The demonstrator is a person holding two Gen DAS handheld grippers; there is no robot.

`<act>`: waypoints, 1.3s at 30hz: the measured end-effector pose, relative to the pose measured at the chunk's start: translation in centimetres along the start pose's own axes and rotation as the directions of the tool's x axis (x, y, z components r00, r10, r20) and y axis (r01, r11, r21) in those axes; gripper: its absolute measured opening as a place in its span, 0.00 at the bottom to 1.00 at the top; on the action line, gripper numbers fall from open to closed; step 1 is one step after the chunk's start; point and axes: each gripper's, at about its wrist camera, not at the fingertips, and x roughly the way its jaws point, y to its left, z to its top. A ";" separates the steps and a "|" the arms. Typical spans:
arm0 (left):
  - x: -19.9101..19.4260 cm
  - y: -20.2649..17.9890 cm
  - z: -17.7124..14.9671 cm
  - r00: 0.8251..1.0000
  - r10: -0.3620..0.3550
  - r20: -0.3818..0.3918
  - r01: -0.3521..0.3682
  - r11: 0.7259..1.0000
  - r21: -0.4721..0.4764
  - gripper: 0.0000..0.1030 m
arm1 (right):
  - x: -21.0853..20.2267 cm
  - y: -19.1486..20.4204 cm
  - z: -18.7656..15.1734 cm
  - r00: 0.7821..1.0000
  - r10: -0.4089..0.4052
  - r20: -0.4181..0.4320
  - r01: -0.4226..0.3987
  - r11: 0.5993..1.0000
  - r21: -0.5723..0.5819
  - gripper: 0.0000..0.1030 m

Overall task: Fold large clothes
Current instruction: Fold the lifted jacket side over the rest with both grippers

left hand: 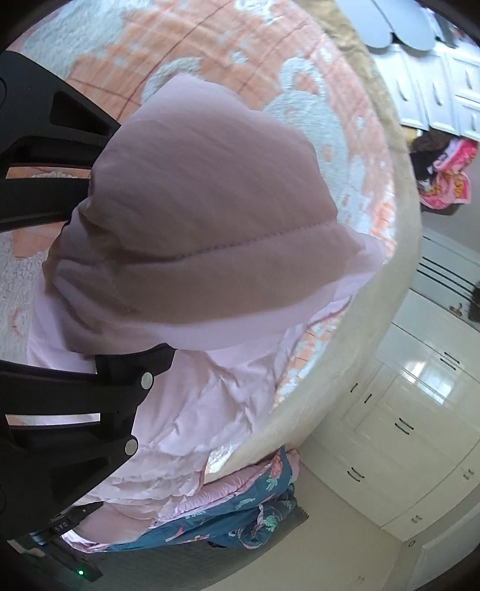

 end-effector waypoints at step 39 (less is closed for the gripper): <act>-12.7 1.9 -6.1 1.000 -0.013 -0.007 0.013 0.992 0.125 0.29 | -13.7 2.9 -6.5 0.999 0.030 0.029 -0.026 0.991 -0.130 0.28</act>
